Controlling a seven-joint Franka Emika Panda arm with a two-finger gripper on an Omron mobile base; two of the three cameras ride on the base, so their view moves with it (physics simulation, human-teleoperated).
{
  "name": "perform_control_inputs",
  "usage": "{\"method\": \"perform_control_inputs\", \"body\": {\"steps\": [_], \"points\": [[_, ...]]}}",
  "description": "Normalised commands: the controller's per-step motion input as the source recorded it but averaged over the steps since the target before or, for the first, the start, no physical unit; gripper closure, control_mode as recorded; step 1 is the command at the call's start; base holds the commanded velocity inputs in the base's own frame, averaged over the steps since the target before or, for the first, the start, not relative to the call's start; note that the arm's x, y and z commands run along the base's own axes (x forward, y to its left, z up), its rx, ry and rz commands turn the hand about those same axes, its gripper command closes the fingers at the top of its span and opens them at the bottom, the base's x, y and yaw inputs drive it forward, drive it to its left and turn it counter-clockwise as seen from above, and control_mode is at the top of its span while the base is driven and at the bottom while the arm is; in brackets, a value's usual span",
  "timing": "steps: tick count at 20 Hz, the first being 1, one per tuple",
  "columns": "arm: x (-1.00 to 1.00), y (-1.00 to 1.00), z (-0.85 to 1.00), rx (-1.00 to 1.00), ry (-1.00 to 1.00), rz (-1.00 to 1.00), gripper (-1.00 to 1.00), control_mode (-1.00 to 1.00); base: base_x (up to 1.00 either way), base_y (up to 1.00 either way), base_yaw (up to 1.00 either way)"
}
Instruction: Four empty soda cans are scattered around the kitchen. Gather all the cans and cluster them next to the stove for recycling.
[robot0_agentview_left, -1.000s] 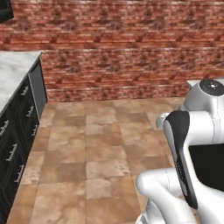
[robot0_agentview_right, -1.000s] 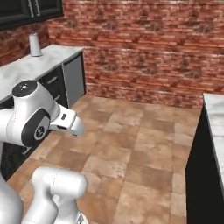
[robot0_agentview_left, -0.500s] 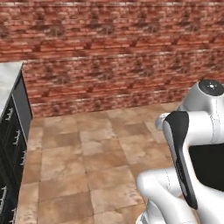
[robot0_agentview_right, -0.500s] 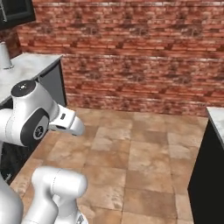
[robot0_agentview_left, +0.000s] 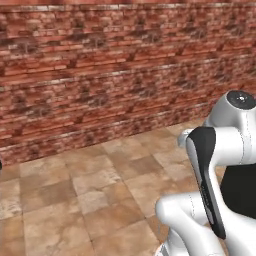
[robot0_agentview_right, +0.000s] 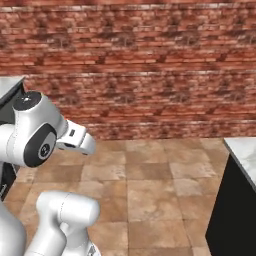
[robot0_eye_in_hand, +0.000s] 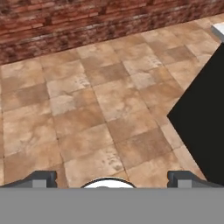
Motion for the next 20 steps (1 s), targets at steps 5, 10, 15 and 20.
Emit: {"method": "perform_control_inputs", "body": {"steps": [5, 10, 15, 20], "points": [[0.00, 0.00, 0.00, 0.00, 0.00, 0.00, -1.00, 1.00, 0.79, 0.69, -0.40], [0.00, 0.00, 0.00, 0.00, 0.00, 0.00, -1.00, 1.00, 0.59, 0.82, -0.47], [0.00, 0.00, 0.00, 0.00, 0.00, 0.00, -1.00, 1.00, 0.39, 0.83, -0.60], [0.00, 0.00, 0.00, 0.00, 0.00, 0.00, -1.00, 1.00, 0.26, 0.84, -0.66]]}}
